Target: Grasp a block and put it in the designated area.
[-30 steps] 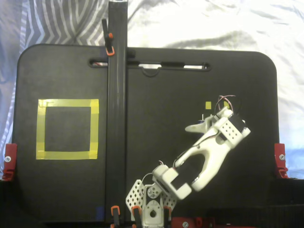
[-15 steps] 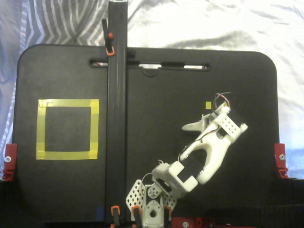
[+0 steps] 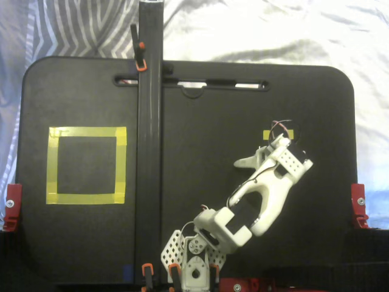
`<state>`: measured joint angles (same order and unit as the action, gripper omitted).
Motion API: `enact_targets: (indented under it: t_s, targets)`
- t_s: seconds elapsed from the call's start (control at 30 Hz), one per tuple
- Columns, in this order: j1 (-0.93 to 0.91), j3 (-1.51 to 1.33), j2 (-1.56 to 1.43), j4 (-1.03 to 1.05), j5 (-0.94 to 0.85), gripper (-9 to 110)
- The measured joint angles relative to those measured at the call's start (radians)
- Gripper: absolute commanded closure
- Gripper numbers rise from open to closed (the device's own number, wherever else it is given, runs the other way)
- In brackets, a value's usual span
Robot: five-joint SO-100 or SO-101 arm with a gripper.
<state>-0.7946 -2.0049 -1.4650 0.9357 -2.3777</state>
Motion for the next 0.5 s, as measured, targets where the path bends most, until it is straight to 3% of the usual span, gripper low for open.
enact_targets:
  t_s: [0.1,0.5]
  targets:
    - [0.002,-0.026,-0.003,-0.012,0.000,82]
    - [0.014,-0.040,-0.015,-0.014,0.009,82]
